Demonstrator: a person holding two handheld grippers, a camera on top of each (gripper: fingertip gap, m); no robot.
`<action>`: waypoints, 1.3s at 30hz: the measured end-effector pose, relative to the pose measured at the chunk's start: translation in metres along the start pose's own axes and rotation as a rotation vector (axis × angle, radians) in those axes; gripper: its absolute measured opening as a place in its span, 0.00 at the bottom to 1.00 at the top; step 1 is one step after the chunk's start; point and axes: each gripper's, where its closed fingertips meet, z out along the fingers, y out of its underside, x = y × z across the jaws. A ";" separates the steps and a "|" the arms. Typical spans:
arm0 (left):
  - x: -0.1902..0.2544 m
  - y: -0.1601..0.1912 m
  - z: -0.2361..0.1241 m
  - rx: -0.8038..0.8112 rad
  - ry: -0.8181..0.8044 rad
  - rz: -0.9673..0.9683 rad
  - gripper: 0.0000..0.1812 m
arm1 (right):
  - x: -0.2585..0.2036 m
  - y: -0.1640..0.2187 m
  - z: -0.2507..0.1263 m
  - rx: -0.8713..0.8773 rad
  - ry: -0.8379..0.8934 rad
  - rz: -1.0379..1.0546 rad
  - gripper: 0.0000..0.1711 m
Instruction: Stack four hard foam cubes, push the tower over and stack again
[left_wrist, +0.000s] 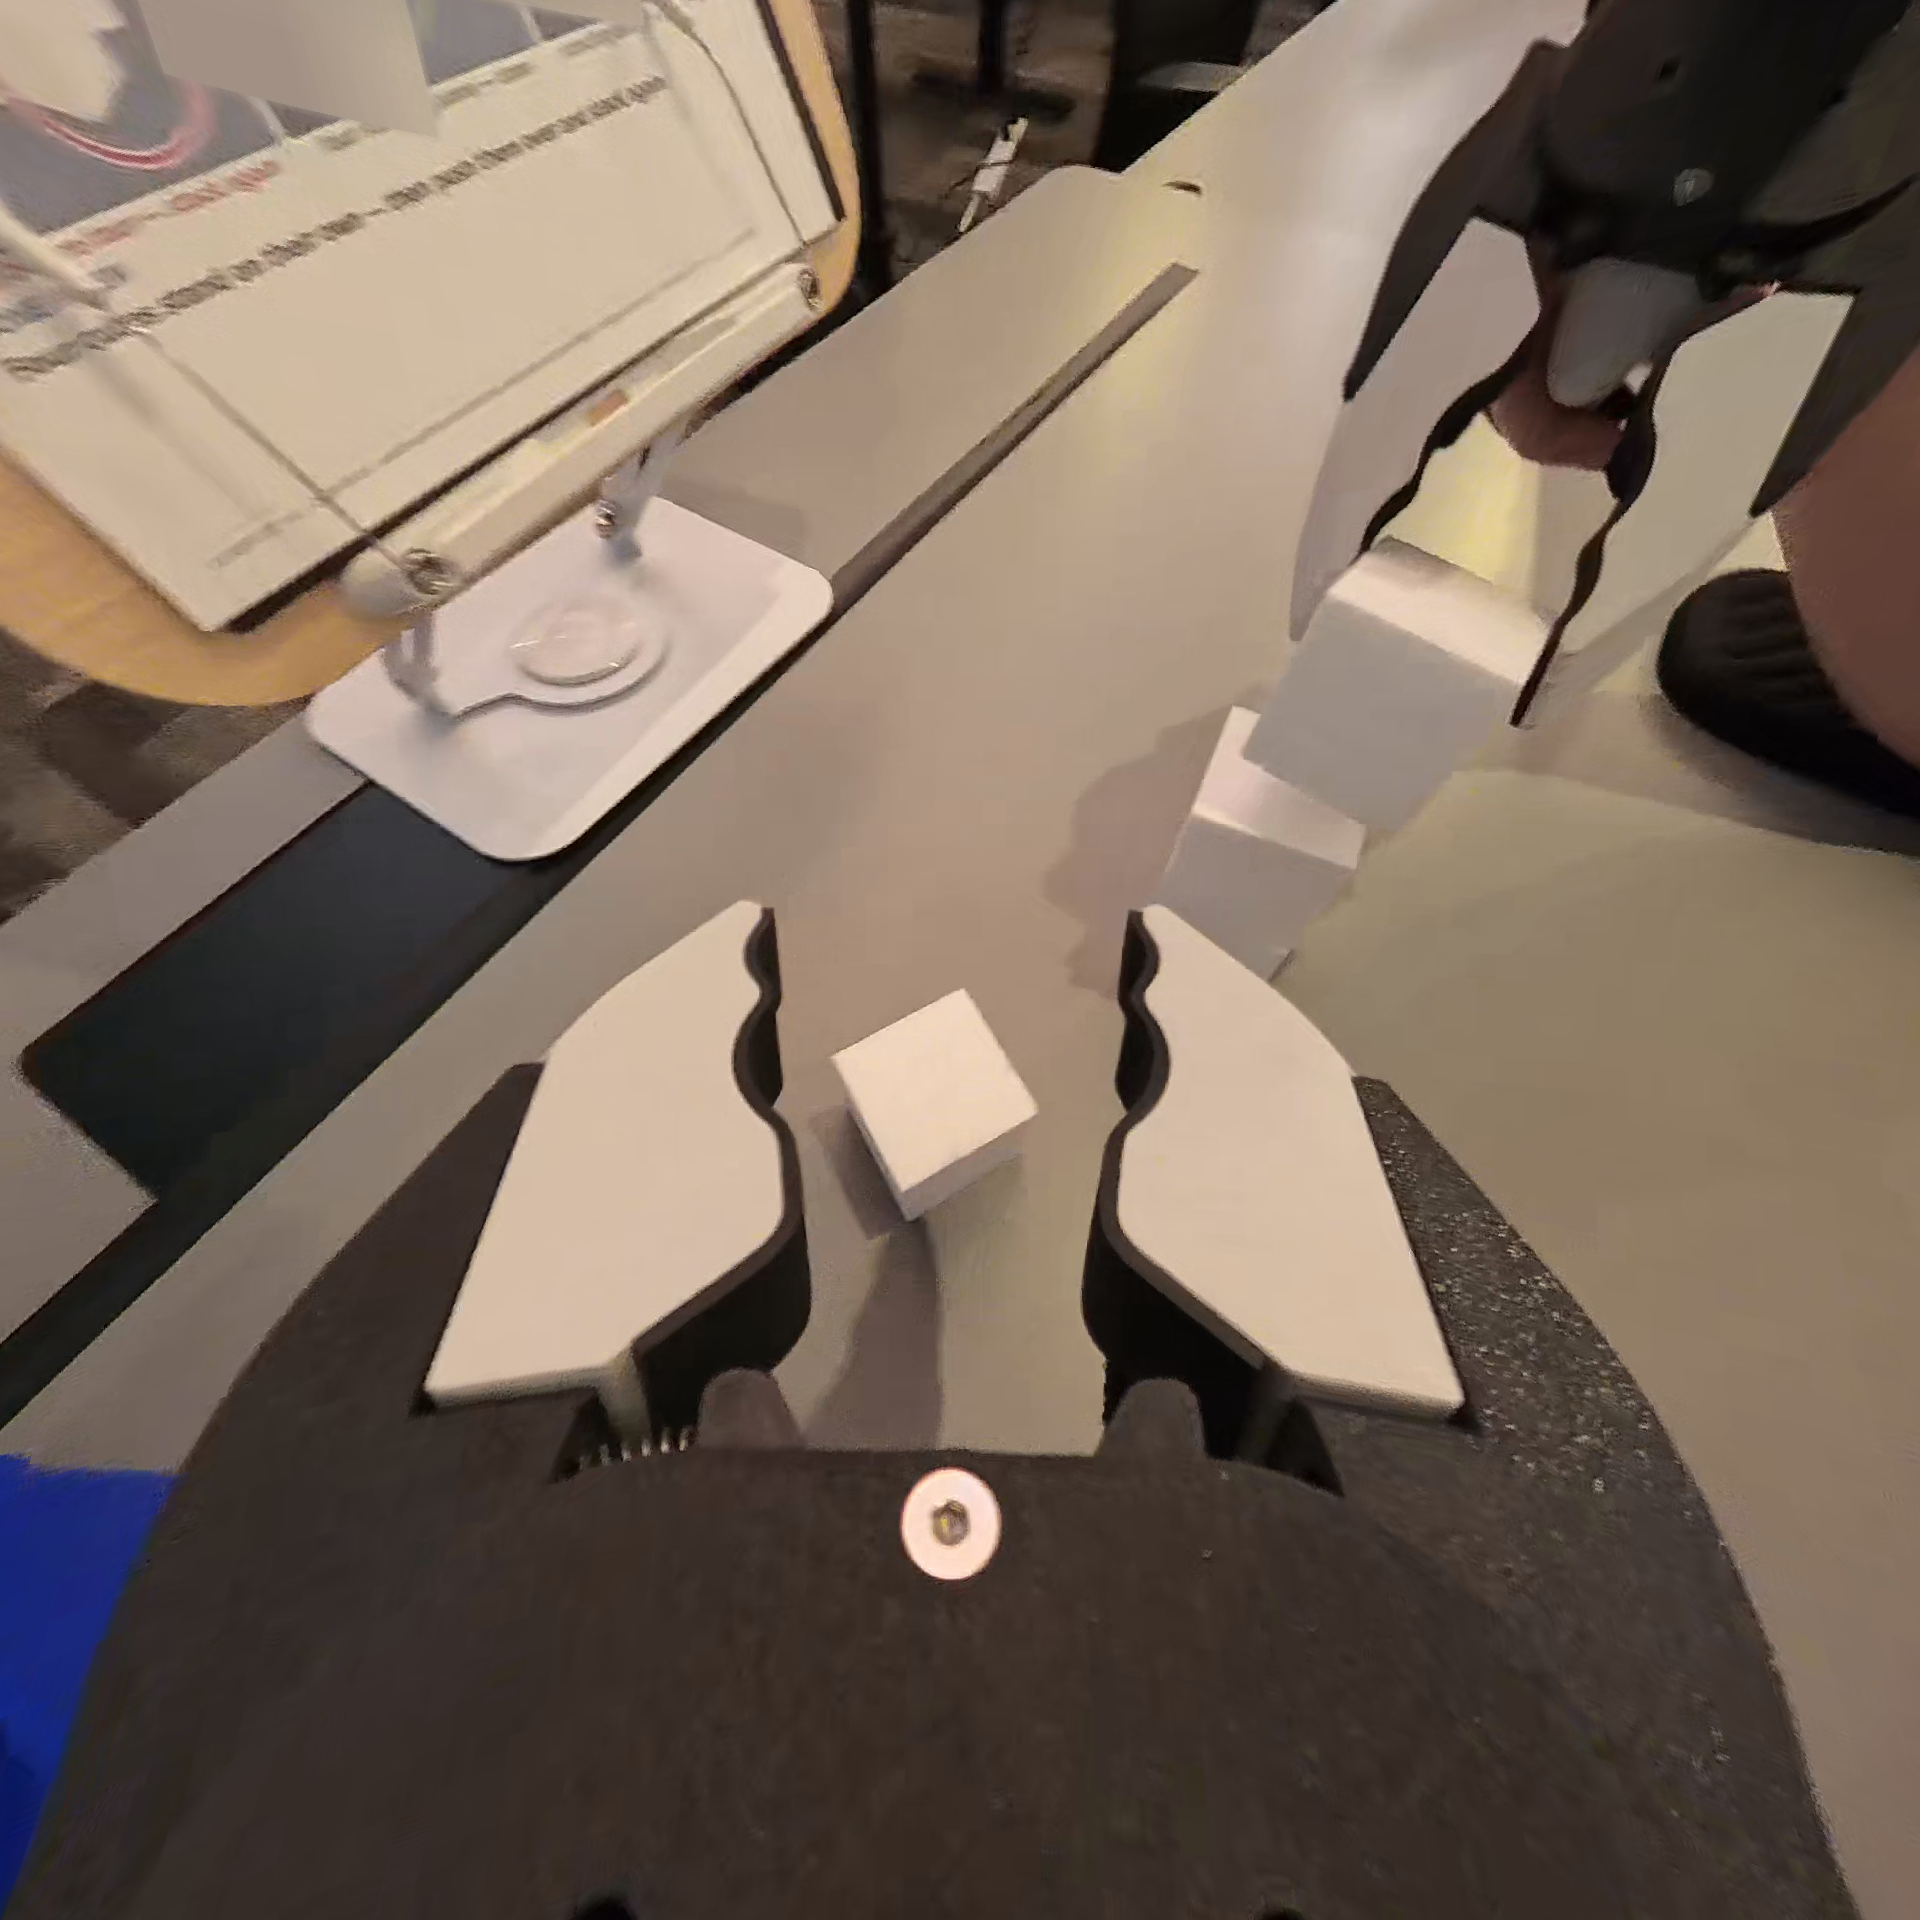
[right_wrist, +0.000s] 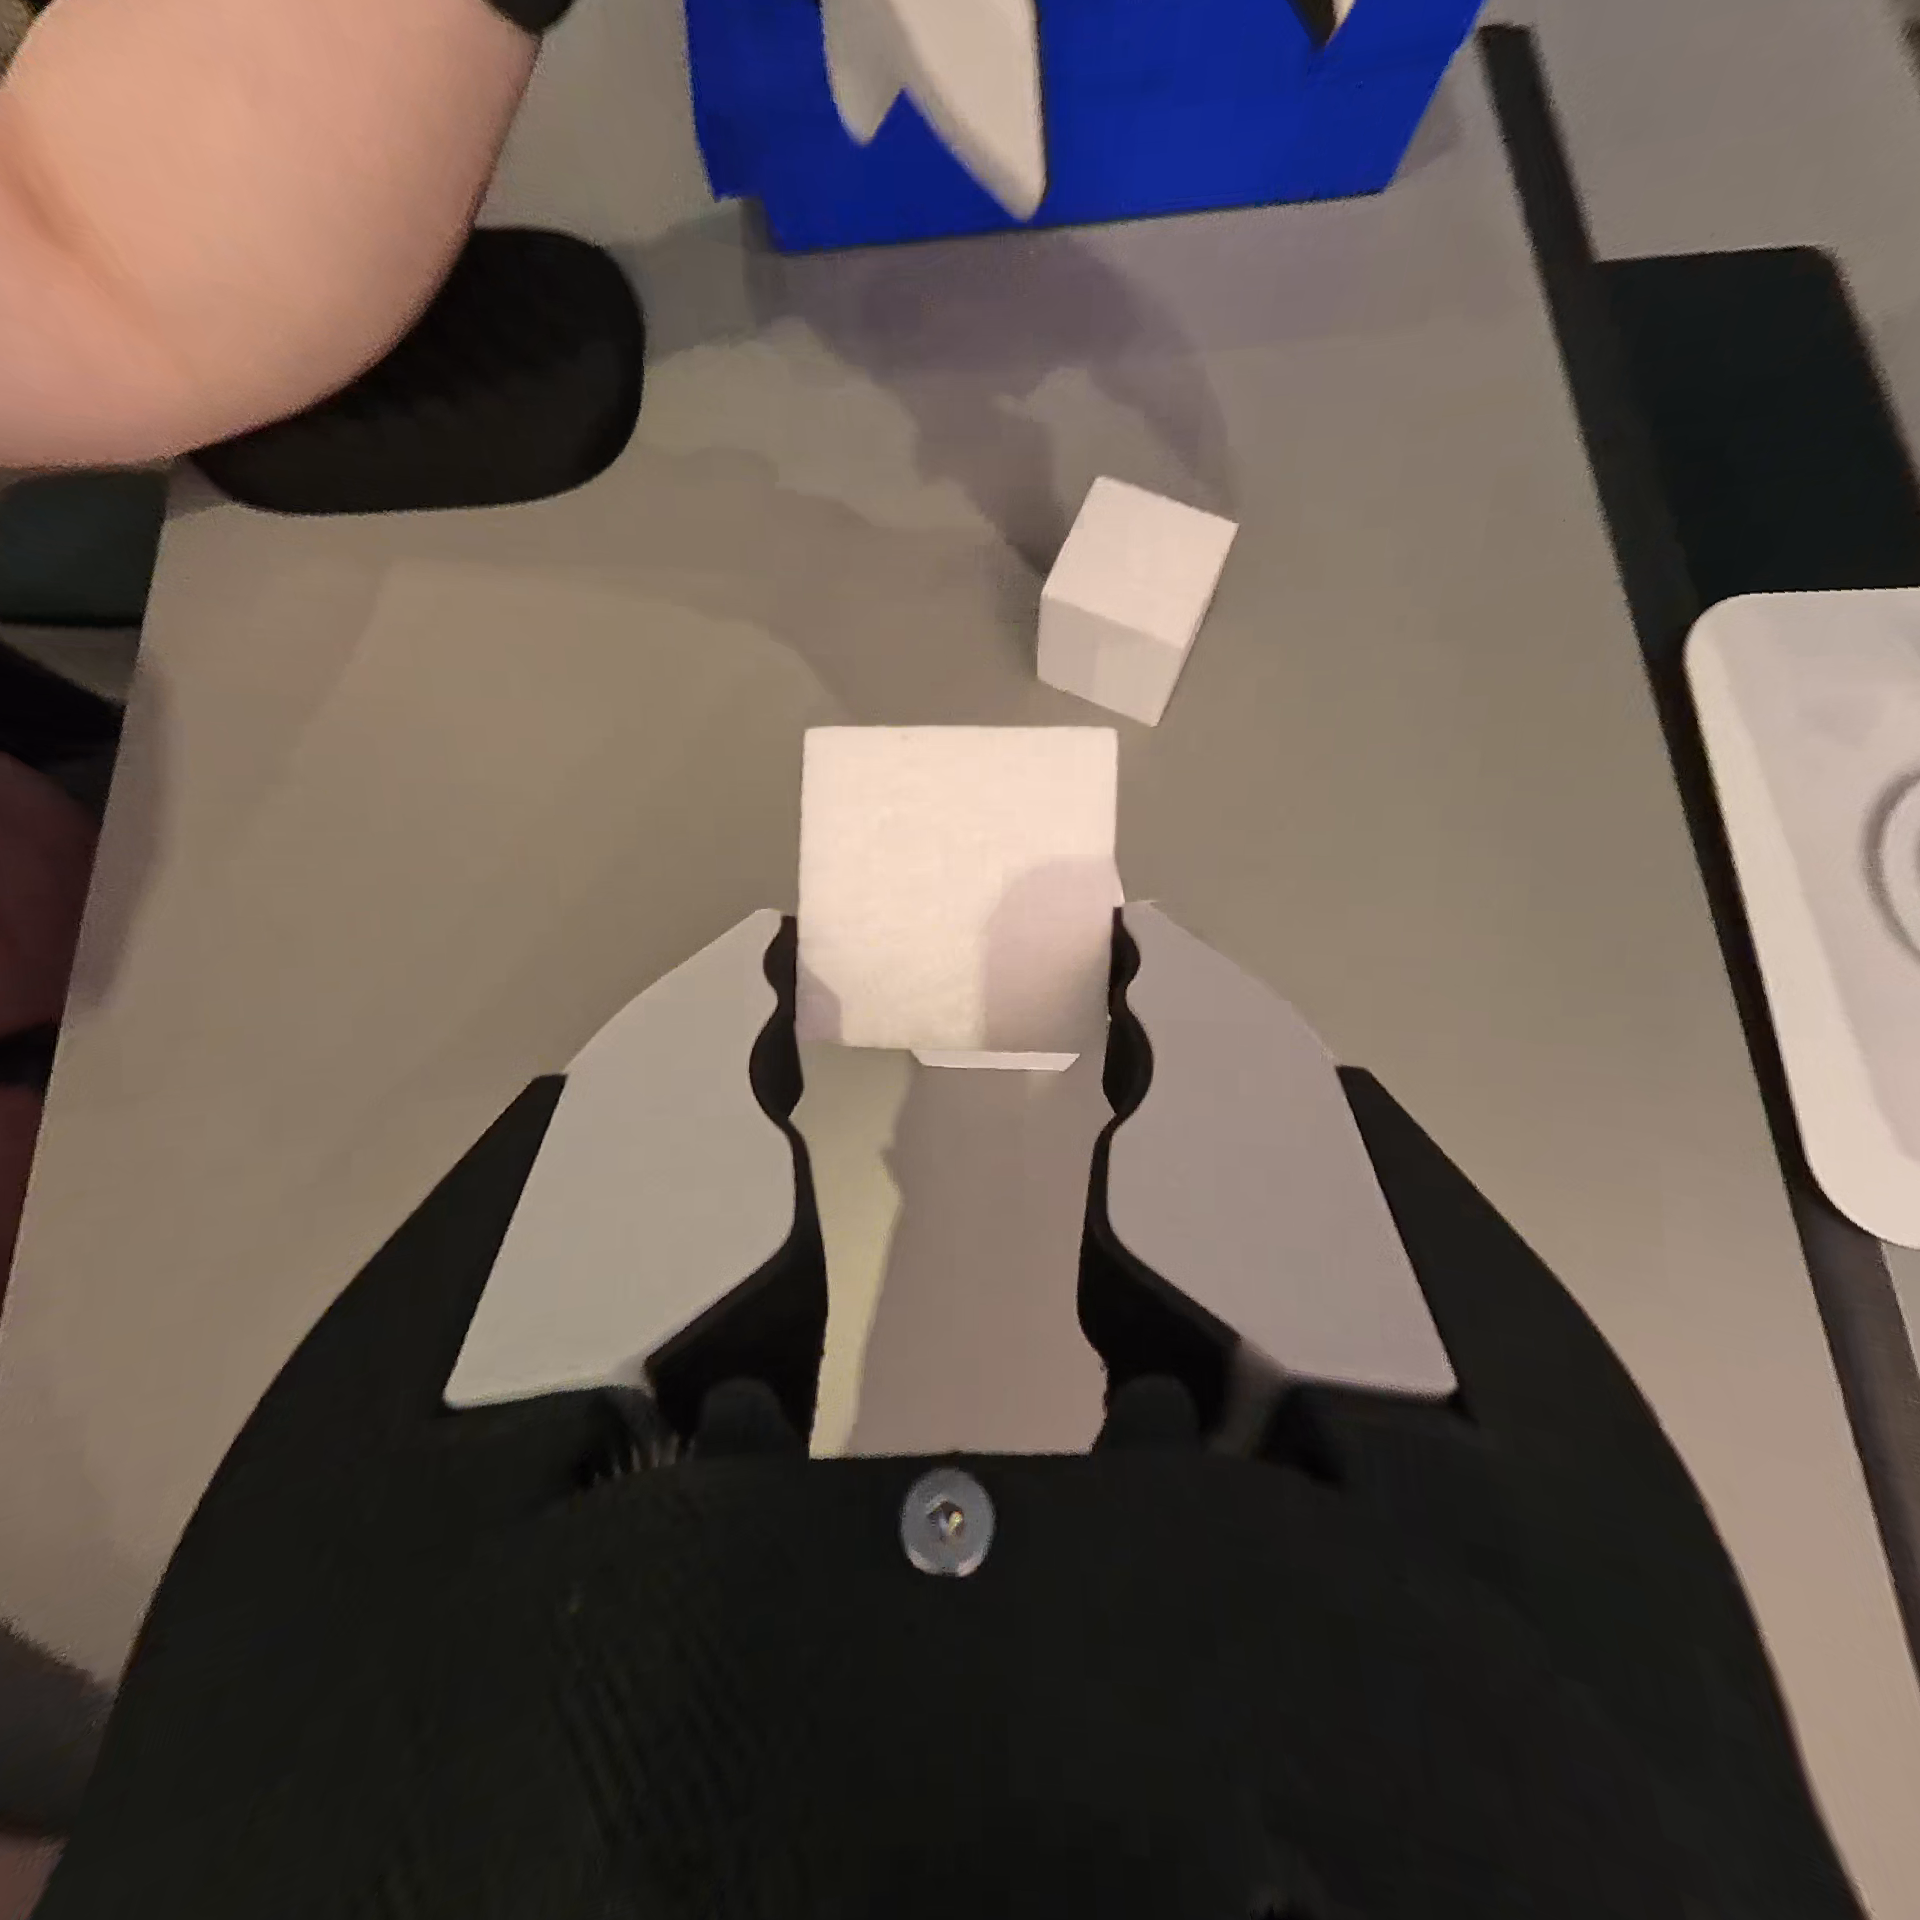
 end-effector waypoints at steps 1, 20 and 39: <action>-0.004 -0.002 -0.004 0.014 -0.016 -0.011 0.34 | 0.002 0.001 0.001 -0.024 -0.005 -0.016 0.33; -0.003 -0.006 0.003 0.081 0.048 -0.040 0.21 | 0.002 0.001 0.015 -0.245 -0.159 -0.058 0.33; -0.009 0.105 0.065 -0.504 -0.257 -0.224 0.53 | -0.012 -0.026 -0.082 0.270 0.144 -0.083 0.42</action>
